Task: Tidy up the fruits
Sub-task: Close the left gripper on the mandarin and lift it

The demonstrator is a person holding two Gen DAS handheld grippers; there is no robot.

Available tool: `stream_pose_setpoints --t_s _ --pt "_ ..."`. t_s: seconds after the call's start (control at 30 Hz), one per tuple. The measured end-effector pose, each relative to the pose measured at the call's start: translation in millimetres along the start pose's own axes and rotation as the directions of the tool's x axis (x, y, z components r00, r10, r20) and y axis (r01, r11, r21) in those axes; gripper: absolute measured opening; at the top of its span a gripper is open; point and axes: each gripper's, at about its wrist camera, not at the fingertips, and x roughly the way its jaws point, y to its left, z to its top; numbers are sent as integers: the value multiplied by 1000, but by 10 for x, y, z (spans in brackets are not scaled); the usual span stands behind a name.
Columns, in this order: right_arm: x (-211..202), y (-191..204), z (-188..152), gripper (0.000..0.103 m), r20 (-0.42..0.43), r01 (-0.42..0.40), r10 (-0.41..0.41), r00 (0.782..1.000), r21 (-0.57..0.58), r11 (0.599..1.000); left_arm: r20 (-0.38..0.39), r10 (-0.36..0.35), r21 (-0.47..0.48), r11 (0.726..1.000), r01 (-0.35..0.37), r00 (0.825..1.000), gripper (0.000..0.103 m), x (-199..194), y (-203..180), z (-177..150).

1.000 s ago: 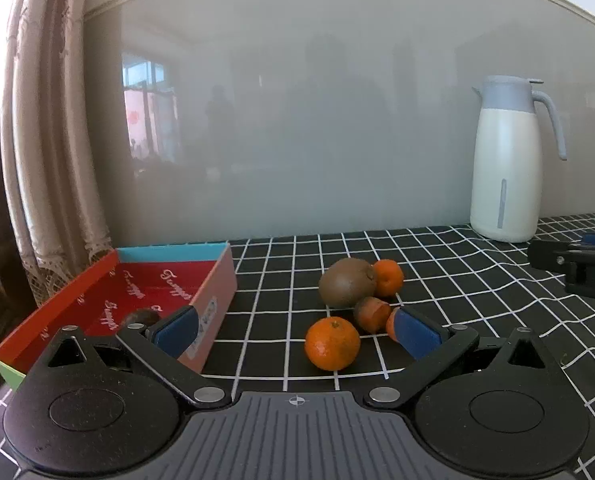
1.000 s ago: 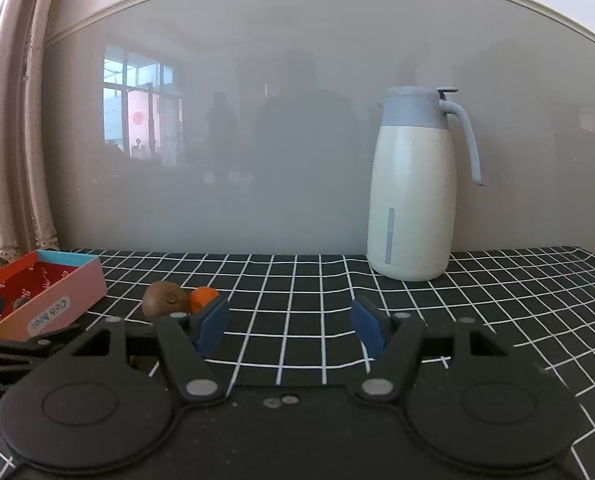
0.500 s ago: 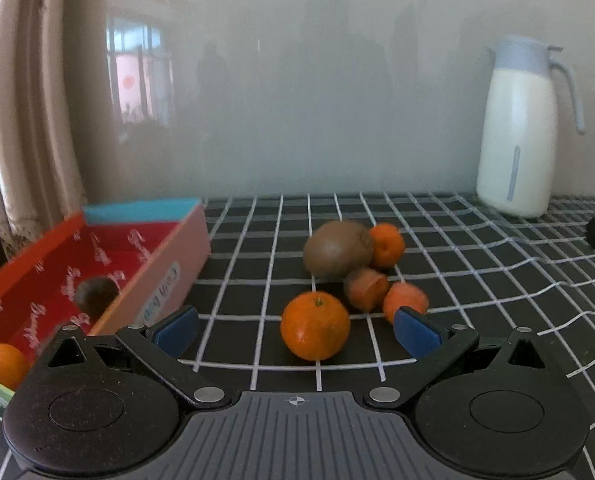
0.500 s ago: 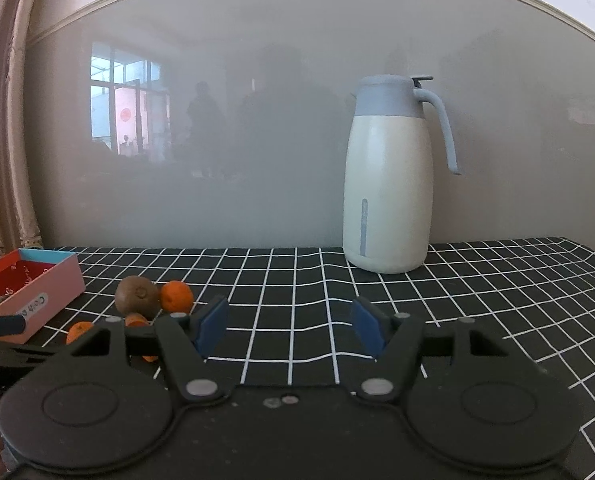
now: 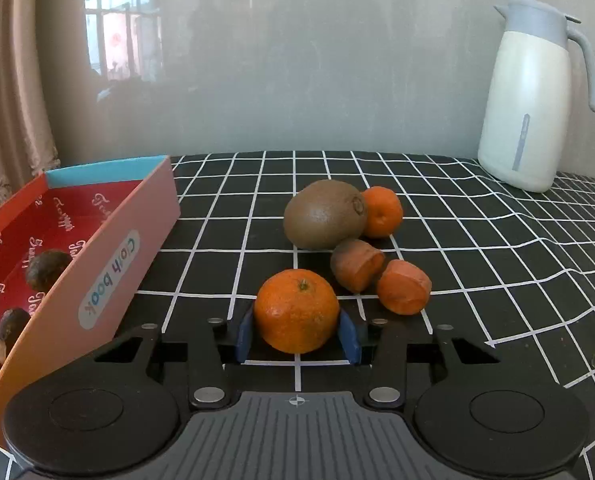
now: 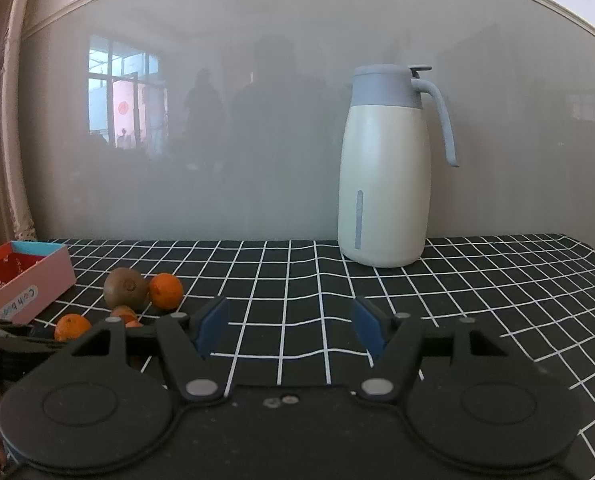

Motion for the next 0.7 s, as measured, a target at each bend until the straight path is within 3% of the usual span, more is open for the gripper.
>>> stream_pose_setpoints --t_s 0.37,0.7 --pt "37 59 -6 67 -7 -7 7 1000 5 1000 94 -5 57 998 0 996 44 -370 18 19" --pt "85 332 -38 67 -10 -37 37 999 -23 999 150 52 29 998 -57 987 44 -747 517 82"
